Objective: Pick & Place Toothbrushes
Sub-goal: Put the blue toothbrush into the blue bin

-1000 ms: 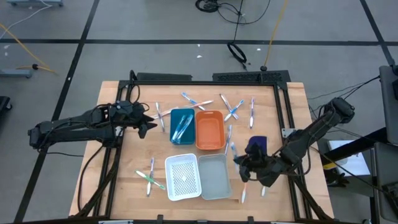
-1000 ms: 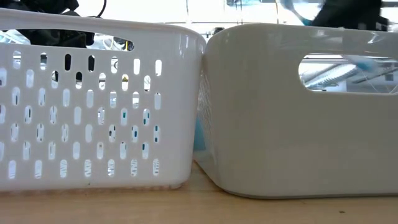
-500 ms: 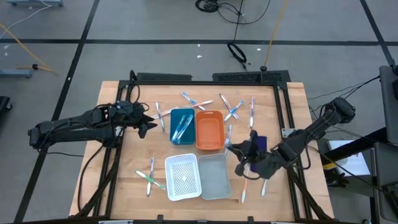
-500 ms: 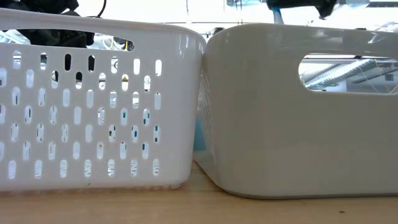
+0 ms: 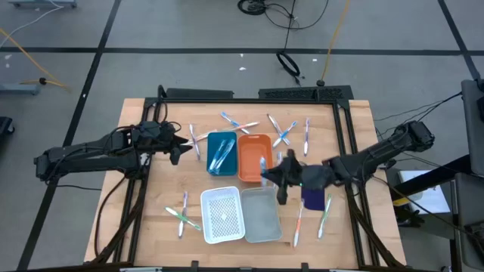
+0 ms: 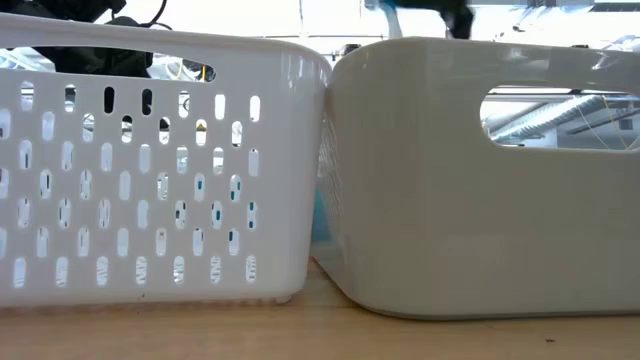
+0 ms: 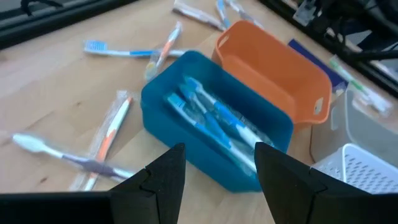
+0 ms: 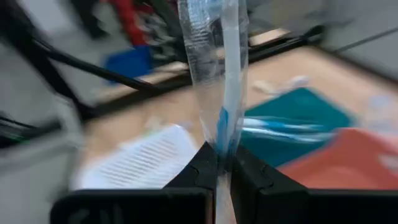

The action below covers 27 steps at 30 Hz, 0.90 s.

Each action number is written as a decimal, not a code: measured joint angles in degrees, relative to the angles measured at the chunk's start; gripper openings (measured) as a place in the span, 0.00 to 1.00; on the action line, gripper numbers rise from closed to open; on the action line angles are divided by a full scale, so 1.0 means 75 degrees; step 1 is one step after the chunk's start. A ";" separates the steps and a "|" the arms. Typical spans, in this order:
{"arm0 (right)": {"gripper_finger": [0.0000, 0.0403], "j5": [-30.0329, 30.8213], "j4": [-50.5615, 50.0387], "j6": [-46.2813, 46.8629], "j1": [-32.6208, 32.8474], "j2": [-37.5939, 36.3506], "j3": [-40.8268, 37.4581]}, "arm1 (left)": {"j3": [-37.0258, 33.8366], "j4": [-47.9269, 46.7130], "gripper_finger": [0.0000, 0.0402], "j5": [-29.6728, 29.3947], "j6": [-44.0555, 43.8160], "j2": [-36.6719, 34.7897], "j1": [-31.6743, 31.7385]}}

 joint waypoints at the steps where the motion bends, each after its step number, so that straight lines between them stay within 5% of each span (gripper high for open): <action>1: 0.02 -0.0599 0.0265 0.0200 -0.0252 0.0000 0.0000 | 0.0000 0.0070 0.48 0.0001 -0.0011 0.0005 -0.0001; 7: 0.02 -0.3925 0.1602 0.2043 -0.1832 0.0000 0.0000 | 0.0000 0.0122 0.48 0.0069 -0.0167 0.0005 0.0000; 12: 0.02 -0.5849 0.2502 0.3090 -0.2769 0.0113 0.0003 | 0.0000 0.0146 0.48 0.0078 -0.0551 0.0005 0.0000; 17: 0.02 -0.6603 0.3673 0.3300 -0.3295 0.0510 0.0012 | 0.0000 0.1036 0.48 0.0155 -0.0773 0.0008 -0.0083; 27: 0.02 -0.6968 0.5531 0.3083 -0.3720 0.1932 0.0009 | 0.0000 0.5217 0.48 0.1885 -0.1404 0.0980 -0.0847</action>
